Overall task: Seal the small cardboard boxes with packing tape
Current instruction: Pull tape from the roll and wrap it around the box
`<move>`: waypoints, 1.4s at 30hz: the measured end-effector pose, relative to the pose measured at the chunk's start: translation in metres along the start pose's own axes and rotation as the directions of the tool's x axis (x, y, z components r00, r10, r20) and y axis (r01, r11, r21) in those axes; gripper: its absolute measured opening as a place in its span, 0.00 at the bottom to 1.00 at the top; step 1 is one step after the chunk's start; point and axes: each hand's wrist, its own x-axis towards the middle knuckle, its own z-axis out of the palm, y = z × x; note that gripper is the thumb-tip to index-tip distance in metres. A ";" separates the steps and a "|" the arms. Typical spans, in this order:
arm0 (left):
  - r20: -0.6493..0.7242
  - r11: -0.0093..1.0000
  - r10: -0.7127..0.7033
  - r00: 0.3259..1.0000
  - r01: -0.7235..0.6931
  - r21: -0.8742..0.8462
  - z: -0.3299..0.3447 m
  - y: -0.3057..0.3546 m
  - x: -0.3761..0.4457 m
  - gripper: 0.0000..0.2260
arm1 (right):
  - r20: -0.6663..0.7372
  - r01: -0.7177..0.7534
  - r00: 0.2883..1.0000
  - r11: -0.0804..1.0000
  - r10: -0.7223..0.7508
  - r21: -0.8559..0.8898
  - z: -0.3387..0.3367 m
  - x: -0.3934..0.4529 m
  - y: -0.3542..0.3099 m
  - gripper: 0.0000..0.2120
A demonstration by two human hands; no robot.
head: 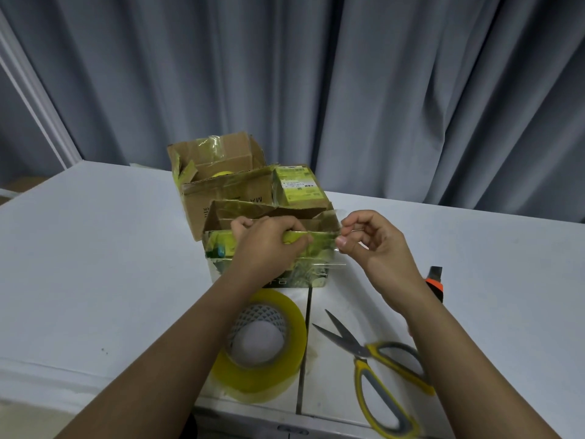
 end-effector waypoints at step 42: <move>0.175 0.989 0.040 0.984 -0.014 -0.147 -0.009 -0.006 0.005 0.06 | -0.189 0.053 0.980 0.996 -0.067 -0.078 0.035 0.005 0.019 0.15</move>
